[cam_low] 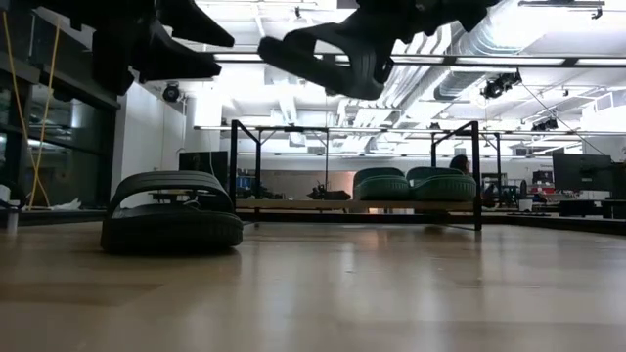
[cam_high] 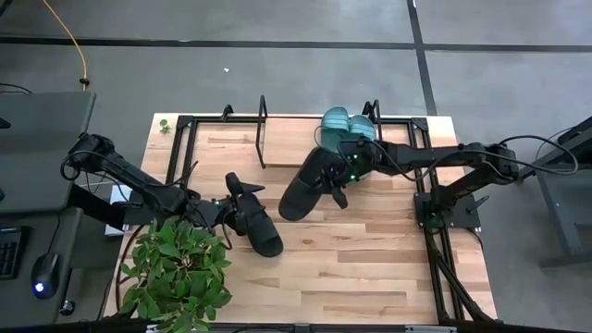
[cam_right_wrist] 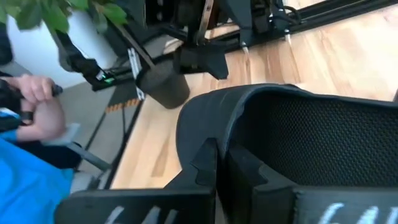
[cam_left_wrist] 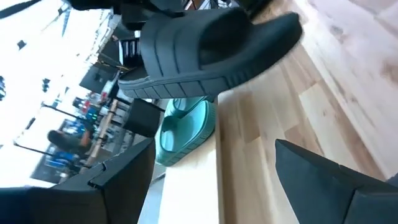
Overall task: Pick and place slides into the shelf
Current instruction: Put the right black slides on the shelf
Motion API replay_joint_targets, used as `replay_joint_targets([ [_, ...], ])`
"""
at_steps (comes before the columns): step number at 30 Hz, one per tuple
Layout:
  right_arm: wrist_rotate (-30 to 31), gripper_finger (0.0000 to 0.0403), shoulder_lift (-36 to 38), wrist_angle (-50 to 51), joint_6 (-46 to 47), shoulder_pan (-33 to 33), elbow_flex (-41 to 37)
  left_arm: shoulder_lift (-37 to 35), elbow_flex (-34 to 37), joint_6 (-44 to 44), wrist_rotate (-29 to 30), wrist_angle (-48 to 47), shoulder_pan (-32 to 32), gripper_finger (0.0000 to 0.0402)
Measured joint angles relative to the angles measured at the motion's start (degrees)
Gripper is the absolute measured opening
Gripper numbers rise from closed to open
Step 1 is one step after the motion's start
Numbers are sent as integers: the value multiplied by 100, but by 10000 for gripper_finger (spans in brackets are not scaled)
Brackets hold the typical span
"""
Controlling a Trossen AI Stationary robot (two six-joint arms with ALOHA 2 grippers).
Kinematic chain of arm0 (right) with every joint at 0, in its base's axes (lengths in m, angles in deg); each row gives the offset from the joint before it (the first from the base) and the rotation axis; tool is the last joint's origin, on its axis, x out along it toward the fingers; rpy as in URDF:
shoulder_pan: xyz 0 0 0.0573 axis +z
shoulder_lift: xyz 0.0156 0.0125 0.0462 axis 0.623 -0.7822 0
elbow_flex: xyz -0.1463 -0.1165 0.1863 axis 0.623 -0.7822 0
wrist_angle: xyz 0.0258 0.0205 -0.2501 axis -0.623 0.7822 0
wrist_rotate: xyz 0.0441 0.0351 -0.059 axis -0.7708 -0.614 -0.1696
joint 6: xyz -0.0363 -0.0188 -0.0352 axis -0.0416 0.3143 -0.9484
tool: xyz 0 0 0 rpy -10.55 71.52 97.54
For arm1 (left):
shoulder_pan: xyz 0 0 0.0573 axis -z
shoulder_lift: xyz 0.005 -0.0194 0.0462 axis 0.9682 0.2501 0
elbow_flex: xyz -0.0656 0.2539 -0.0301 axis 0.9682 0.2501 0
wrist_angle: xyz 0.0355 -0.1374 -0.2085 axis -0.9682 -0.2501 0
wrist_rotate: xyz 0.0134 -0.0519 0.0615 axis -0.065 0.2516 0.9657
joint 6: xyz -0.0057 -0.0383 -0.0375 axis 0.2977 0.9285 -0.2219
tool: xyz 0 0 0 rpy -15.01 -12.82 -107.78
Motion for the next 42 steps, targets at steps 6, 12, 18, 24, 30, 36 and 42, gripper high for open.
replay_joint_targets([
  [6,-416,0,0,-137,249,-64,5,362,-30,-1009,670,555,428,312],
  [12,-577,0,-89,-544,448,-64,5,994,-507,-1623,980,905,579,312],
  [18,-937,0,-468,-1086,608,-64,10,1670,-956,-1953,1118,893,577,312],
  [24,-1080,0,-758,-1229,674,-140,10,2004,-1184,-2106,1309,892,573,312],
  [30,-1159,0,-826,-1535,758,-322,10,2020,-1211,-2104,1282,892,574,312],
  [36,-1175,0,-822,-1855,967,-473,10,2019,-1211,-2115,1214,947,574,311],
  [42,-1292,0,-822,-1951,1017,-506,10,2020,-1211,-2117,1209,970,574,268],
])
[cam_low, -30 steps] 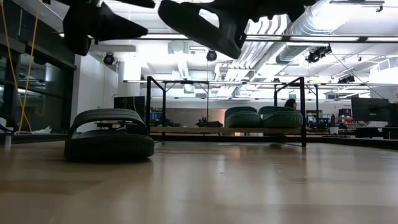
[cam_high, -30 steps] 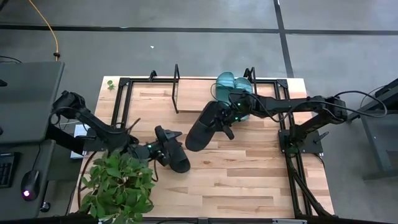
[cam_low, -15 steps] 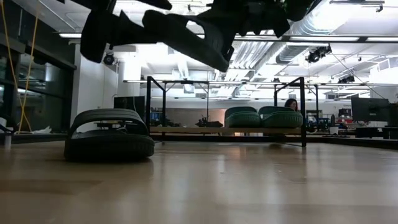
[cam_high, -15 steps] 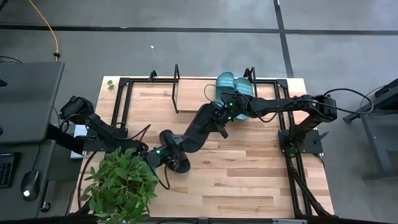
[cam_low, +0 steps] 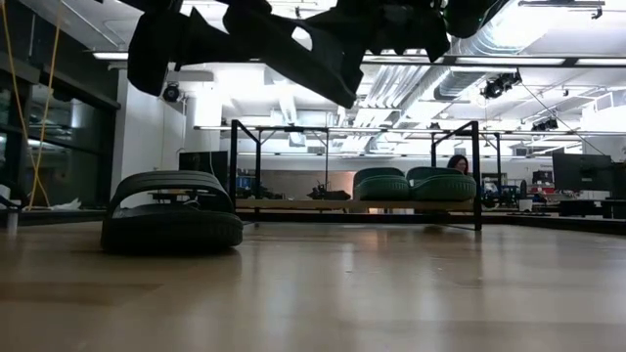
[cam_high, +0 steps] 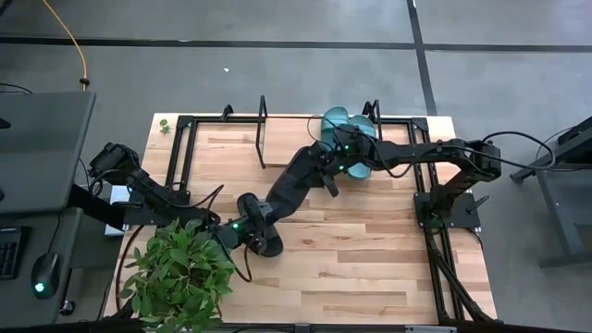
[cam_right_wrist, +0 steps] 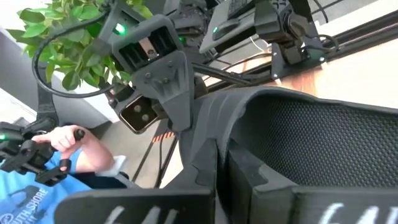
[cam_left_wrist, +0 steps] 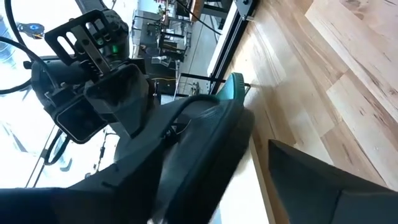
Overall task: Pick and place slides into the shelf
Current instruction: Put the right black slides on the shelf
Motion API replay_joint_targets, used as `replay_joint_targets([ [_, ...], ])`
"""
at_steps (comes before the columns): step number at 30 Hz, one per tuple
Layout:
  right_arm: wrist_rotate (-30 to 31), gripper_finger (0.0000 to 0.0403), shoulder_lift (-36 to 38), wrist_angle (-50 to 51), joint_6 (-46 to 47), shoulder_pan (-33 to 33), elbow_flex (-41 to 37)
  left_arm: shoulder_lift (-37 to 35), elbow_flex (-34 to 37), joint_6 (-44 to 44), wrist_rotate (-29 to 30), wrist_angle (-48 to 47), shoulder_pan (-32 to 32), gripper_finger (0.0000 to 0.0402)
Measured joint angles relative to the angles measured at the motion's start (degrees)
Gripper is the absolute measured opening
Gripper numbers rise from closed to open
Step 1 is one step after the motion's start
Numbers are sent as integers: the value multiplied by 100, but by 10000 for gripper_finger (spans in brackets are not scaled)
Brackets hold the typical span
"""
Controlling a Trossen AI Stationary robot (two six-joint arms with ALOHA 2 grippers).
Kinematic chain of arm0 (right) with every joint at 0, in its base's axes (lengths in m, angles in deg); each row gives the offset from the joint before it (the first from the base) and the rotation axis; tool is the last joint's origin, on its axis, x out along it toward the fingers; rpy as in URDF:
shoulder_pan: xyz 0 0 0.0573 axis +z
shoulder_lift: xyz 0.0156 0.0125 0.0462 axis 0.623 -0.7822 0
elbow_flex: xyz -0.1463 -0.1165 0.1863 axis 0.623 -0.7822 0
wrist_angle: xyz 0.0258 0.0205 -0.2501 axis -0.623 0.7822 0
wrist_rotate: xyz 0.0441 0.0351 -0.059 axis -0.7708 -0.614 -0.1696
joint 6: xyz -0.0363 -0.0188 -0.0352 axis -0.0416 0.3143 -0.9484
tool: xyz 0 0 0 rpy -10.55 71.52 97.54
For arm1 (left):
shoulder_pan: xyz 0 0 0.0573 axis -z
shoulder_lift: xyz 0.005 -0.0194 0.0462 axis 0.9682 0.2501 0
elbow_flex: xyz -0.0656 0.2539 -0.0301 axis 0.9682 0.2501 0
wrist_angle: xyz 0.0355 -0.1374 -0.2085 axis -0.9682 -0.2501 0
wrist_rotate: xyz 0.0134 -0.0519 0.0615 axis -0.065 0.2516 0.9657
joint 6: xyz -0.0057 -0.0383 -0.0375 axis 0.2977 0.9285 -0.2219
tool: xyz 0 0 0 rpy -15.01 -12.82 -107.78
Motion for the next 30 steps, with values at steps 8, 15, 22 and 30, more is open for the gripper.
replay_joint_targets([
  [8,-4,0,0,24,15,2,0,-2,0,-28,-7,12,0,155],
  [15,3,0,0,-3,28,6,0,-2,0,-44,-44,-1,0,67],
  [22,7,0,0,-7,31,6,0,-2,0,-42,-48,-1,0,27],
  [30,27,1,0,-45,-9,-12,0,-2,0,-29,356,1,0,41],
])
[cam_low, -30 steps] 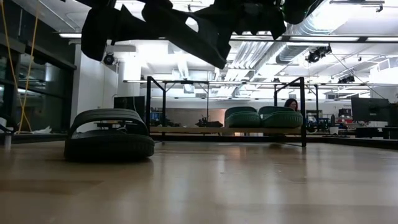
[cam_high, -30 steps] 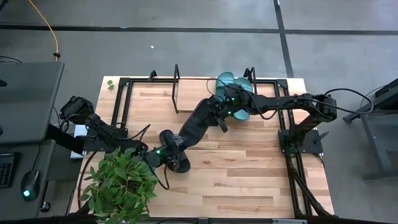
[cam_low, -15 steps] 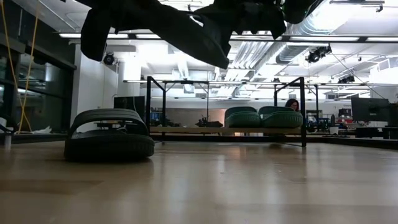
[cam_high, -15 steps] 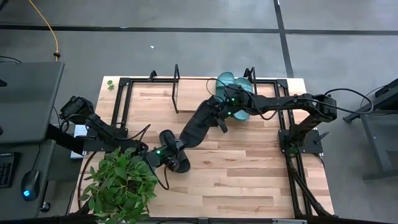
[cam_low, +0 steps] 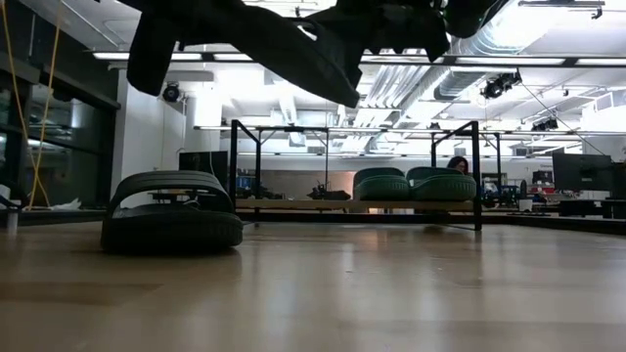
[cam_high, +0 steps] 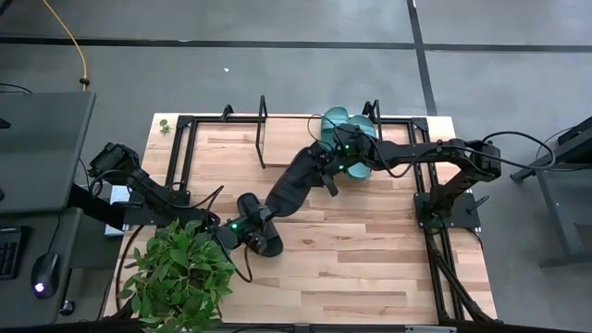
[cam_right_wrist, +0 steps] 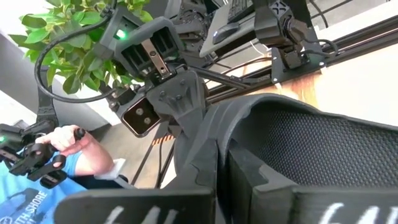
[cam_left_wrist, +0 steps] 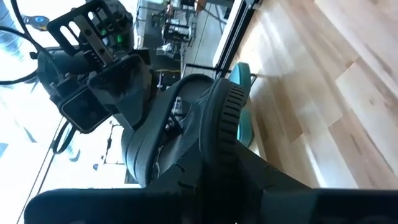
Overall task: Pick and place slides into the shelf
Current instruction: Put the right black slides on the shelf
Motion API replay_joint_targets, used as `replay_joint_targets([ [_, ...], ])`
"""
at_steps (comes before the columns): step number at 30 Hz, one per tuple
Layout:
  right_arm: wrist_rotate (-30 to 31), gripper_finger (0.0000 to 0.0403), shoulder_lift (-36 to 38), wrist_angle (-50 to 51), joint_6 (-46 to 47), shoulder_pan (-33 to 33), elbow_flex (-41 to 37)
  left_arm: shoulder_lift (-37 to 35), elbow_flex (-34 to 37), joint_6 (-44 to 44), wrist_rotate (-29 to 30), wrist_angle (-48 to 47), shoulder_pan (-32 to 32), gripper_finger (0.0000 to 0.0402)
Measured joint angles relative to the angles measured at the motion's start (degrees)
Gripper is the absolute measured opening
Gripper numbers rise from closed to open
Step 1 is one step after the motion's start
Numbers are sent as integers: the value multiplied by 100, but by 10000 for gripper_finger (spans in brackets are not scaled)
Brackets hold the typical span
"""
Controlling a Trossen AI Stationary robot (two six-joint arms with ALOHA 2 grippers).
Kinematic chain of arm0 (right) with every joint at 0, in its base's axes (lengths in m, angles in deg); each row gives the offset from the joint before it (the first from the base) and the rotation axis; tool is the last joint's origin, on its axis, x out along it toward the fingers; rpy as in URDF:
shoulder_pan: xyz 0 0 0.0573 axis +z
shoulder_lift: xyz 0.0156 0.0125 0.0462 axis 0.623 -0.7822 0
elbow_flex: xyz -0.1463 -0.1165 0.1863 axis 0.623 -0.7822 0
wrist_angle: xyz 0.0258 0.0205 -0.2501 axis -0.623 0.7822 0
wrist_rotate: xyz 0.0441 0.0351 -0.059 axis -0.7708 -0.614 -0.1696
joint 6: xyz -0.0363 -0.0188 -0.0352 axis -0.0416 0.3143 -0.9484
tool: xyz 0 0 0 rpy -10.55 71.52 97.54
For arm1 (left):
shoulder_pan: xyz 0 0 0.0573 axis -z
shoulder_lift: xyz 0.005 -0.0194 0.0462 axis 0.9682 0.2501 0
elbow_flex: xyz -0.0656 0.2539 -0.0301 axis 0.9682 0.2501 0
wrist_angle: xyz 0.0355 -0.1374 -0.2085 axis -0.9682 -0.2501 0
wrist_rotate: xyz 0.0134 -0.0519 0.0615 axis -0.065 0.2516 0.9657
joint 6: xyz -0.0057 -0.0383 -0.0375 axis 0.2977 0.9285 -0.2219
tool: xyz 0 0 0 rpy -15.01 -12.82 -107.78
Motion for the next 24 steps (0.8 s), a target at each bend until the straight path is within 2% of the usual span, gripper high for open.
replay_joint_targets([
  [3,7,15,0,-30,-1,-55,0,0,0,12,69,9,0,28],
  [8,12,59,2,-157,-92,-111,0,0,2,88,86,49,-218,25],
  [14,77,102,121,-345,-245,-220,6,-1,4,42,17,42,-536,42],
  [19,276,116,366,151,-687,-257,318,-13,0,25,14,52,-744,24],
  [24,503,117,660,1171,-1183,-142,907,-11,13,90,109,-10,-1038,24],
])
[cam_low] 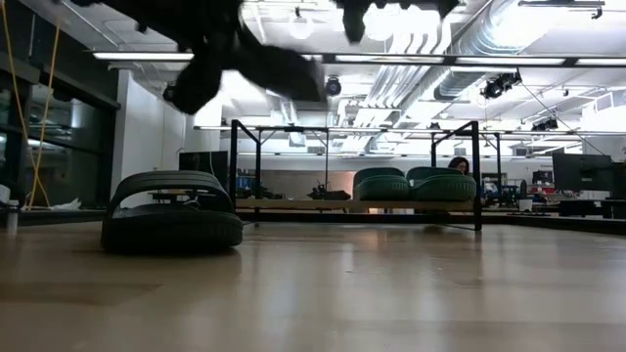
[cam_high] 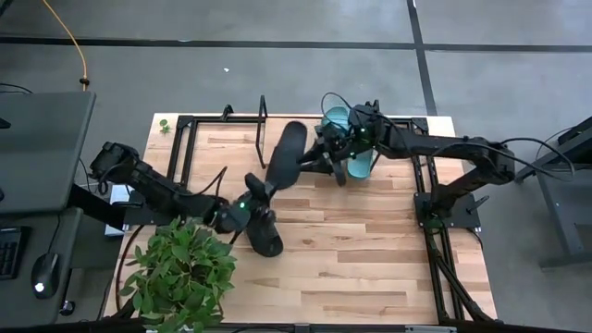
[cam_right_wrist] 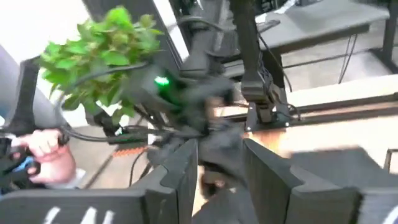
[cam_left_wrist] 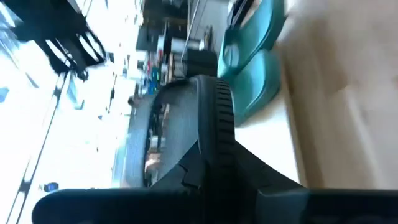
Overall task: Pick and place slides into the shelf
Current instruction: Put the right black slides on the shelf
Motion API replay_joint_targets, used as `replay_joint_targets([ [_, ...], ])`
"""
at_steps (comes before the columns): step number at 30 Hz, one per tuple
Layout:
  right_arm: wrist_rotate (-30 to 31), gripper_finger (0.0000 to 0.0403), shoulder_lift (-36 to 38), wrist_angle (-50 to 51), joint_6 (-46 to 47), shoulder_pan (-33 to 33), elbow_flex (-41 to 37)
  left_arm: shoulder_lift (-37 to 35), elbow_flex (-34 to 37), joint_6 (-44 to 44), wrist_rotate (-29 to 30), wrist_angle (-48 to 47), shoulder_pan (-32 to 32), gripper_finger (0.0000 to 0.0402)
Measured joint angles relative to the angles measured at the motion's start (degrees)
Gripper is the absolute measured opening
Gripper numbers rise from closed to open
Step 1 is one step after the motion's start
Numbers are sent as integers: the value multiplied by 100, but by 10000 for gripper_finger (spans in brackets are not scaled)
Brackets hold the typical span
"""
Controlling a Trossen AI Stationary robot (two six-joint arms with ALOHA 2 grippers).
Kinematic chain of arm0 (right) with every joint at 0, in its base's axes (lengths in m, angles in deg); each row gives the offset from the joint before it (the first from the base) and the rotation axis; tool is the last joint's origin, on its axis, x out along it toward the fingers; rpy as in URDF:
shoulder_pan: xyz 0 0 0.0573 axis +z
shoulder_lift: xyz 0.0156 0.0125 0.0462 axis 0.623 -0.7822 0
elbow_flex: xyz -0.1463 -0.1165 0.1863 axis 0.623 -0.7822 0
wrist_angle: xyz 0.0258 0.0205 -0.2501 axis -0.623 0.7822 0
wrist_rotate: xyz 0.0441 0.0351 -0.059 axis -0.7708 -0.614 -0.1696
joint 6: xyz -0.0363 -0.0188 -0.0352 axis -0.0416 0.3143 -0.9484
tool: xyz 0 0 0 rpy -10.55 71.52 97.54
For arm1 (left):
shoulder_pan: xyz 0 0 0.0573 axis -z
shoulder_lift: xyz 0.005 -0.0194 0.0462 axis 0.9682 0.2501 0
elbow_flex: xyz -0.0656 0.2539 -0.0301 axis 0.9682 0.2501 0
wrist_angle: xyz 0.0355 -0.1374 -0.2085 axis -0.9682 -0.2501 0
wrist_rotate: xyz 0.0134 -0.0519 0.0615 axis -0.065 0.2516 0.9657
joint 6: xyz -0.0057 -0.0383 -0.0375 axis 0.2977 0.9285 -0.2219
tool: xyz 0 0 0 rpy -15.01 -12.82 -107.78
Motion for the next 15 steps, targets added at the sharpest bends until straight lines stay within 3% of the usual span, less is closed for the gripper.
replay_joint_targets([
  [5,919,117,158,1679,-781,261,759,2,-4,196,-128,17,-370,46],
  [10,2143,117,205,3060,-1199,680,1574,4,-4,289,-487,7,-561,24],
  [15,2569,117,236,3566,-1330,1073,1746,7,-7,700,-821,123,-638,23],
])
